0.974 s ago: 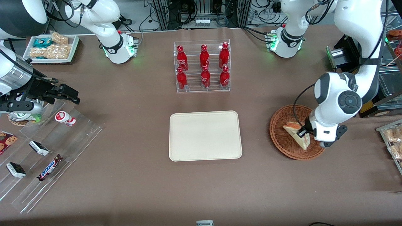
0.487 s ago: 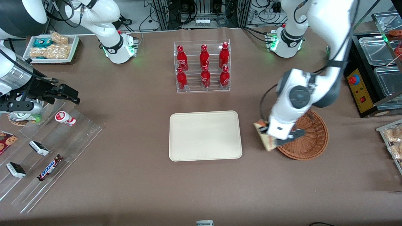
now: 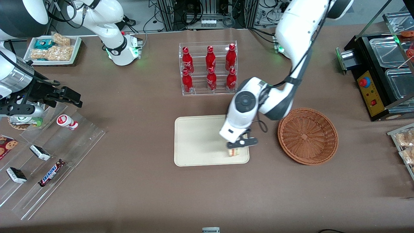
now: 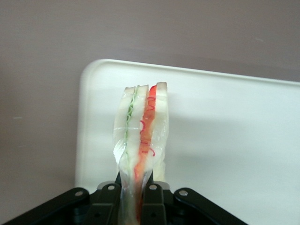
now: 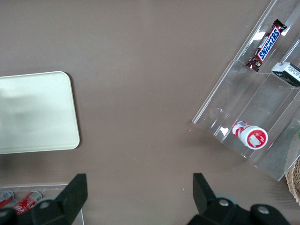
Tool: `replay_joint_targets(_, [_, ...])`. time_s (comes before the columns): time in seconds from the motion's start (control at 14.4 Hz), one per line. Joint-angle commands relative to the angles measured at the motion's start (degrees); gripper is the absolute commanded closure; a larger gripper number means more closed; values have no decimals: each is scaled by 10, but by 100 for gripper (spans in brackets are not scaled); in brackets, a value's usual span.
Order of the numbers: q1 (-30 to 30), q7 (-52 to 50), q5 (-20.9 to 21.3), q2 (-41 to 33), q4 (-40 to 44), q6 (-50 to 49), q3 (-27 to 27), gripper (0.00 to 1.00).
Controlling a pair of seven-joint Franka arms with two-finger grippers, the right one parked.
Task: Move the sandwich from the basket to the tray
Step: 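Lift the sandwich and carry it with the left gripper over the tray, then lower the sandwich onto the tray and open the left gripper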
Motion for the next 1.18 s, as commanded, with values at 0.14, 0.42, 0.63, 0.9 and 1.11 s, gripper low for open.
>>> replay_joint_targets(0.14, [-69,-25,26,78,86,17,14,96])
replay_joint_targets(0.42, [-81,-45,58,104,104,19,11,96])
replay_joint_targets(0.63, [-87,-47,56,106,104,19,11,57])
replay_joint_targets(0.9, [-80,-59,56,73,104,-6,12,0])
replay_joint_targets(1.11, [-71,-51,60,17,102,-72,14,0])
